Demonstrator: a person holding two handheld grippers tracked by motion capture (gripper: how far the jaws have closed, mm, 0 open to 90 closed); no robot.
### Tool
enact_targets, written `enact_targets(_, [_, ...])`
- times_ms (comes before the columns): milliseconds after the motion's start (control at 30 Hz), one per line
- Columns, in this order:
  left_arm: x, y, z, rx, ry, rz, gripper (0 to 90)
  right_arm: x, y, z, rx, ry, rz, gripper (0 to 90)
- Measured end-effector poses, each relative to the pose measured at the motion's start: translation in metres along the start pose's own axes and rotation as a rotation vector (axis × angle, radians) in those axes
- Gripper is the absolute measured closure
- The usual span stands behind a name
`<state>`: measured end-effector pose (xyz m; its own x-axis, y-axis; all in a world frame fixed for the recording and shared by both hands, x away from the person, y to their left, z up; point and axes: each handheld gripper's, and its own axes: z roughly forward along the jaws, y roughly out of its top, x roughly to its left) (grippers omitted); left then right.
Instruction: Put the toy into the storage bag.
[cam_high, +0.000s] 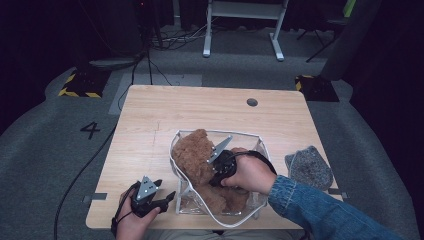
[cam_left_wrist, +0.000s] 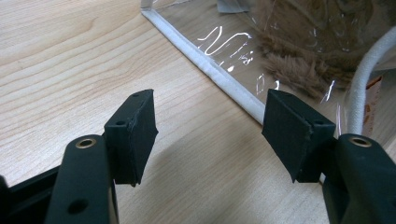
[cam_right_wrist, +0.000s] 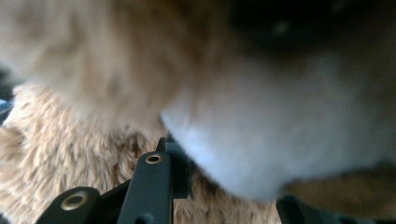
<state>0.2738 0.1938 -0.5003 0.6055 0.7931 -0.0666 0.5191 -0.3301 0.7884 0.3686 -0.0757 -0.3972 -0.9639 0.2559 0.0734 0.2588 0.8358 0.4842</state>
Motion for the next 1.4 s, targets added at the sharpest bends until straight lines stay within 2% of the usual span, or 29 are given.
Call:
enact_targets(100, [0.001,0.0,-0.001,0.003,-0.007,0.009,35.1,-0.003,0.001,-0.005,-0.028,0.011,0.022,64.4])
enact_targets(167, [0.002,0.0,-0.001,-0.002,0.002,0.002,35.1,-0.002,0.003,-0.018,-0.035,0.001,0.039,60.7])
enact_targets(233, [0.002,0.0,-0.001,0.0,-0.001,0.002,35.1,-0.002,0.003,-0.028,-0.075,-0.007,0.042,54.9])
enact_targets(267, [0.002,0.0,-0.002,-0.001,0.003,0.004,35.1,0.001,0.002,-0.038,-0.113,-0.019,0.075,51.6])
enact_targets(300, [0.002,0.0,-0.002,-0.001,0.003,0.004,35.0,0.001,0.002,-0.038,-0.113,-0.019,0.075,51.6])
enact_targets(333, [0.002,0.0,-0.002,-0.001,0.005,0.004,35.0,0.002,0.002,-0.042,-0.136,-0.023,0.077,50.9])
enact_targets(367, [0.002,0.0,-0.002,0.003,-0.003,0.003,35.0,0.003,0.004,-0.053,-0.186,-0.043,0.063,49.6])
enact_targets(433, [0.002,-0.001,-0.002,0.002,0.003,0.002,34.9,0.004,0.004,-0.057,-0.198,-0.043,0.065,49.4])
enact_targets(467, [0.003,-0.001,-0.002,0.003,0.011,0.004,34.9,0.004,0.003,-0.062,-0.246,-0.048,0.07,48.7])
enact_targets(500, [0.003,-0.001,-0.002,0.003,0.011,0.004,34.9,0.004,0.003,-0.062,-0.246,-0.048,0.07,48.7])
enact_targets(533, [0.003,-0.001,-0.003,0.005,0.012,0.004,34.9,0.004,0.002,-0.064,-0.26,-0.05,0.08,48.7])
enact_targets(567, [0.003,-0.002,-0.003,0.005,0.013,0.004,34.9,0.004,0.002,-0.07,-0.309,-0.067,0.109,48.0])
enact_targets(633, [0.003,-0.003,-0.004,0.007,0.014,0.002,34.5,0.003,0.002,-0.077,-0.354,-0.069,0.131,47.9])
enact_targets(700, [0.004,-0.004,-0.005,0.008,0.019,0.0,34.5,0.001,0.001,-0.088,-0.448,-0.08,0.144,46.8])
enact_targets(767, [0.004,-0.004,-0.006,0.006,0.023,-0.003,34.5,0.001,0.001,-0.094,-0.467,-0.083,0.145,46.5])
enact_targets(800, [0.004,-0.005,-0.007,0.009,0.033,-0.002,34.5,0.001,0.002,-0.105,-0.499,-0.085,0.143,46.2])
enact_targets(867, [0.004,-0.005,-0.008,0.008,0.035,-0.007,34.5,0.002,0.002,-0.109,-0.508,-0.09,0.14,46.2])
enact_targets(900, [0.005,-0.006,-0.008,0.013,0.046,-0.005,34.3,0.003,0.003,-0.119,-0.531,-0.098,0.136,46.0])
enact_targets(1000, [0.007,-0.007,-0.009,0.032,0.068,-0.009,33.5,0.001,-0.003,-0.136,-0.555,-0.134,0.138,44.3])
enact_targets(1033, [0.007,-0.007,-0.009,0.032,0.068,-0.009,33.5,0.001,-0.003,-0.136,-0.555,-0.134,0.138,44.3])
enact_targets(1100, [0.009,-0.007,-0.009,0.046,0.086,-0.013,33.5,-0.005,-0.014,-0.151,-0.58,-0.181,0.171,42.4])
enact_targets(1133, [0.01,-0.007,-0.008,0.056,0.086,-0.019,33.5,-0.005,-0.014,-0.151,-0.58,-0.181,0.171,42.4])
enact_targets(1233, [0.011,-0.006,-0.007,0.085,0.108,-0.018,33.2,-0.014,-0.034,-0.167,-0.585,-0.246,0.205,39.4])
enact_targets(1267, [0.011,-0.007,-0.007,0.095,0.103,-0.019,33.1,-0.017,-0.04,-0.171,-0.587,-0.263,0.217,38.8])
enact_targets(1333, [0.012,-0.007,-0.006,0.115,0.123,-0.024,32.9,-0.021,-0.052,-0.178,-0.587,-0.287,0.242,37.3])
enact_targets(1400, [0.015,-0.006,-0.005,0.122,0.112,-0.039,32.1,-0.026,-0.064,-0.185,-0.592,-0.316,0.263,36.6])
